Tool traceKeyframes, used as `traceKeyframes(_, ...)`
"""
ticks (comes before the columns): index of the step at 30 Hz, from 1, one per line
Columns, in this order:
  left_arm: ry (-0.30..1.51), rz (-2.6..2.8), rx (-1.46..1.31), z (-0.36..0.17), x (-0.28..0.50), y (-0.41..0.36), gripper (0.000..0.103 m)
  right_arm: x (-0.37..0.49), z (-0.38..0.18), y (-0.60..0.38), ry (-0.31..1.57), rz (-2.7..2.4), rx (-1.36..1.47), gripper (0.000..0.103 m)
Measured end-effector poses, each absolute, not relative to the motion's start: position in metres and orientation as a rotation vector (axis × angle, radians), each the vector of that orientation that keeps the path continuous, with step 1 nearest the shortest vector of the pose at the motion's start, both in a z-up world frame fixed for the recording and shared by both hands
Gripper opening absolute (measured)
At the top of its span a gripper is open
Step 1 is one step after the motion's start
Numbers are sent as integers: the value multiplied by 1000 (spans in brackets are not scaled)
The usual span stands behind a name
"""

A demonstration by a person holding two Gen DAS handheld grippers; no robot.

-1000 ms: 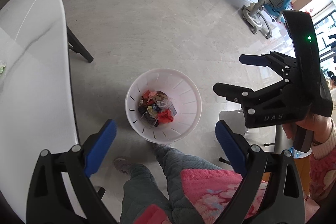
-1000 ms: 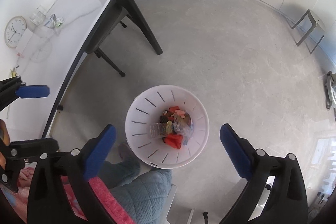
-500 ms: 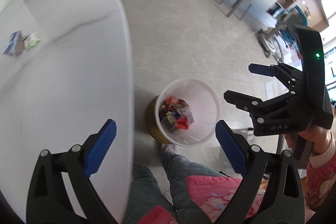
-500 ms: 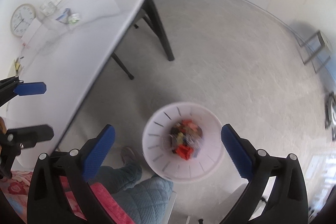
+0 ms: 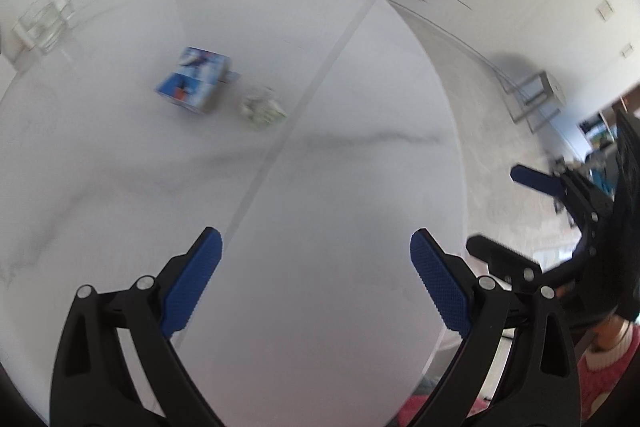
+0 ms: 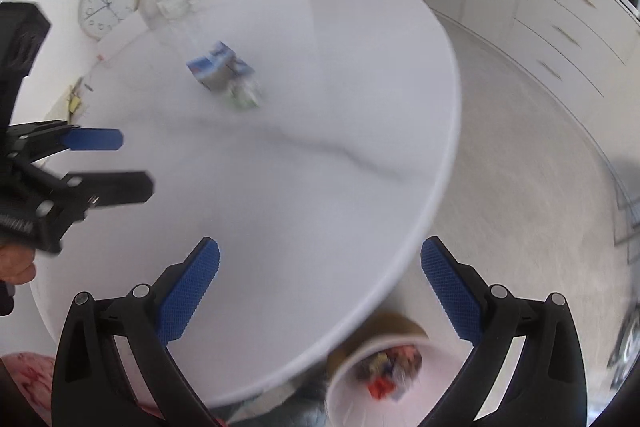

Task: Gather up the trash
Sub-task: 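Move both tools back over the table toward the tissue box and tissue, then grasp the blue bird-printed tissue box with the left tool while the right tool grasps the crumpled tissue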

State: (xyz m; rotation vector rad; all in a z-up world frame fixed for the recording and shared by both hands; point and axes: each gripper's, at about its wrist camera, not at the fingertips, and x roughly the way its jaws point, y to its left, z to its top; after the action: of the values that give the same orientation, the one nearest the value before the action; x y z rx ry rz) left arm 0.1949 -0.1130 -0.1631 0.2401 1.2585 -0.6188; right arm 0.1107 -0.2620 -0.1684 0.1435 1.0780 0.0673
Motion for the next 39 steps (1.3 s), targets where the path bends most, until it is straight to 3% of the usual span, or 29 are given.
traceKeyframes(7,1276,-532,116,-172,278,-99,91,173,-176,-252,1081,115,134,100)
traceKeyframes(23,1303,-653,388,-231,361,-112,90,238,-207,-231,1156,211,113,100)
traceKeyframes(25,1319,-667,381,-236,364,-109,78,241,-208,-230,1159,221,112,100)
traceKeyframes(27,1341,-678,374,-241,365,-111,53,244,-208,-227,1156,230,111,100)
traceKeyframes(39,1326,-653,279,-227,356,-91,49,267,-206,-200,1135,273,68,99)
